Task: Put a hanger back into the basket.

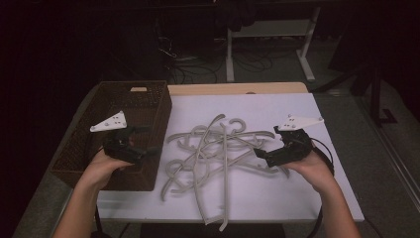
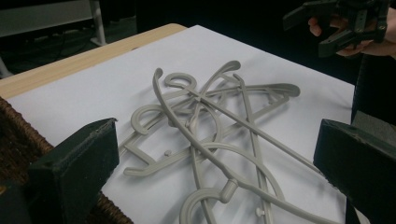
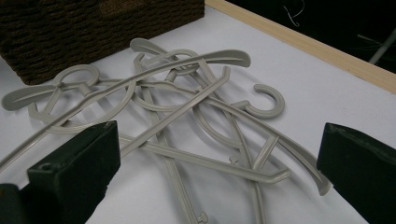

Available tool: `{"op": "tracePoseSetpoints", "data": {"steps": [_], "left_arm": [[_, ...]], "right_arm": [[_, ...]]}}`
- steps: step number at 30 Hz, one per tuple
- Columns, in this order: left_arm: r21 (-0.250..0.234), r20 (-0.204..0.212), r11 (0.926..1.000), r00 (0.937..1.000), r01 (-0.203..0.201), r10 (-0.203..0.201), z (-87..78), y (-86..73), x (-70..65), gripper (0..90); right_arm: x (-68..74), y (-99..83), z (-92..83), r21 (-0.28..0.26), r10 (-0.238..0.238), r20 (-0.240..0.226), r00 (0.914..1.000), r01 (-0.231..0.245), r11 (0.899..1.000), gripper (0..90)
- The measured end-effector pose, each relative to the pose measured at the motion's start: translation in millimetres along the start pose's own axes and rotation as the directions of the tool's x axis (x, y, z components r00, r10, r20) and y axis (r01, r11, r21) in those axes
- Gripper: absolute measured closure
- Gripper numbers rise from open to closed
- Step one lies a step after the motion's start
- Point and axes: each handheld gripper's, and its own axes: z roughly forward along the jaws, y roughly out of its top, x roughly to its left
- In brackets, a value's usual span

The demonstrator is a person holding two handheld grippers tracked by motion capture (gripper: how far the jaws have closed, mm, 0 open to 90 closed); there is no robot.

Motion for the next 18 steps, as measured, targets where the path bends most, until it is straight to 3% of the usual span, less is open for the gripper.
{"op": "tracePoseSetpoints", "data": {"steps": [7, 18], "left_arm": [[-0.009, 0.006, 0.9998, 0.9998, 0.018, -0.018, 7.9, 6.9, -5.2, 0.0], [0.012, 0.022, 0.9999, 0.9997, 0.012, -0.012, 29.1, 10.2, -22.0, 0.0]], "right_arm": [[-3.5, -3.9, 2.3, 0.011, 0.009, -0.003, 1.0, -0.009, 1.0, 0.0], [-5.2, -9.8, 11.8, 0.035, 0.006, -0.011, 0.9999, -0.006, 0.999, 0.0]]}}
